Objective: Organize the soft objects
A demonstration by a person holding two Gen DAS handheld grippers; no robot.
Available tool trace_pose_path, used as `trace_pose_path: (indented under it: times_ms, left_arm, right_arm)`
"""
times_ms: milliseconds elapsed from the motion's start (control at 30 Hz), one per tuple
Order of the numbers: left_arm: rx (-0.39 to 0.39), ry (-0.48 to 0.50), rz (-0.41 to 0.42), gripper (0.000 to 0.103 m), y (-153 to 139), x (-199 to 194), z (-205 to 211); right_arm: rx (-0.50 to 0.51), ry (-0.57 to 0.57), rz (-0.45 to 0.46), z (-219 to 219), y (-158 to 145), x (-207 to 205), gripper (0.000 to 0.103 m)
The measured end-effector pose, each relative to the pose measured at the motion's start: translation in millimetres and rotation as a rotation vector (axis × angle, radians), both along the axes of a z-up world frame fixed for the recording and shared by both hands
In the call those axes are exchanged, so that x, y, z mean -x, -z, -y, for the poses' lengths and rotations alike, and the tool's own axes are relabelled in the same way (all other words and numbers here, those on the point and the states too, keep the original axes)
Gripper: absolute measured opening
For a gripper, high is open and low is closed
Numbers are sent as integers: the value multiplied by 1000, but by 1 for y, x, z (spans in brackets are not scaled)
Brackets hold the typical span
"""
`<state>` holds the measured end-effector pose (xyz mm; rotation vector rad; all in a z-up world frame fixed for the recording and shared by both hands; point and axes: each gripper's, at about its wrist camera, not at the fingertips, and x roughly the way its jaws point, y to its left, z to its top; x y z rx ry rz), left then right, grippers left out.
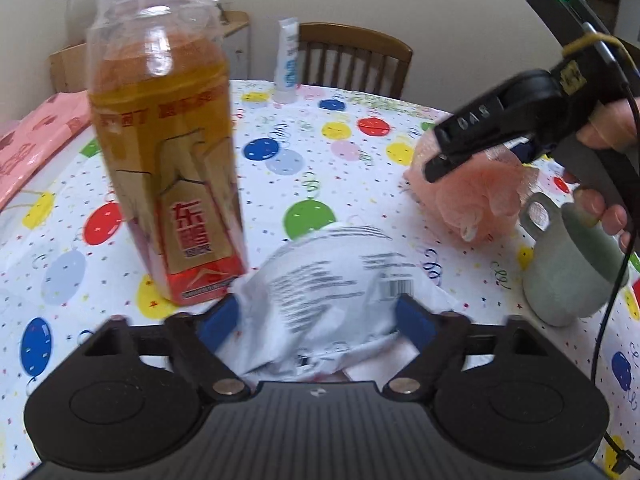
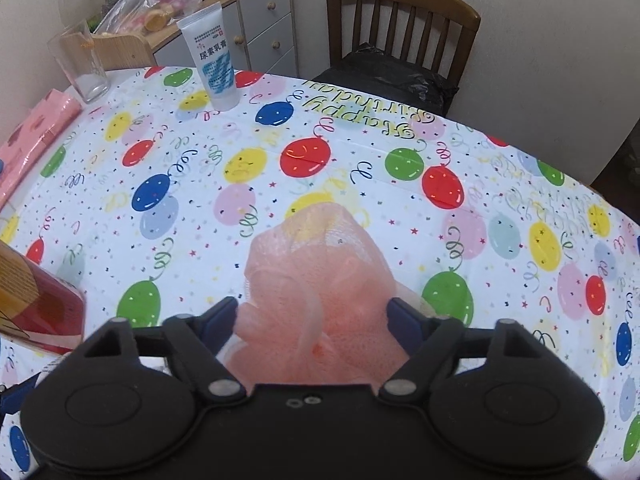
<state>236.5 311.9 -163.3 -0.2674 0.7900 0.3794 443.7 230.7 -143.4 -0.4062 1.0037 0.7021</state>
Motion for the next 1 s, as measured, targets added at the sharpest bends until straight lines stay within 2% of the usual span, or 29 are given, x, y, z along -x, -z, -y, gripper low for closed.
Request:
trace_pose_path:
  times_ms: [67,167,333,500,600,1000]
  left_arm:
    - [-5,-22,0,69,-2,2,-1]
    - [13,-37,16,66,-6,7,-3]
    - [-19,-44,22,61,-11,14,3]
    - [-82,-21,43,51,-16,21,13]
    - [-110,-12,52,46,-18,26,18]
    - [-77,-16,118,40,-35,40,21]
  right_arm:
    - [2,2,9,2,-1,1,70]
    - [0,2,19,4,-3,1,61]
    - [3,-16,47,6,-7,8,48]
    - [5,-43,97,9,-15,19,32]
    - [-1,-65,125,11,-22,25,27]
    - [-129,-37,136,38,-71,36,23]
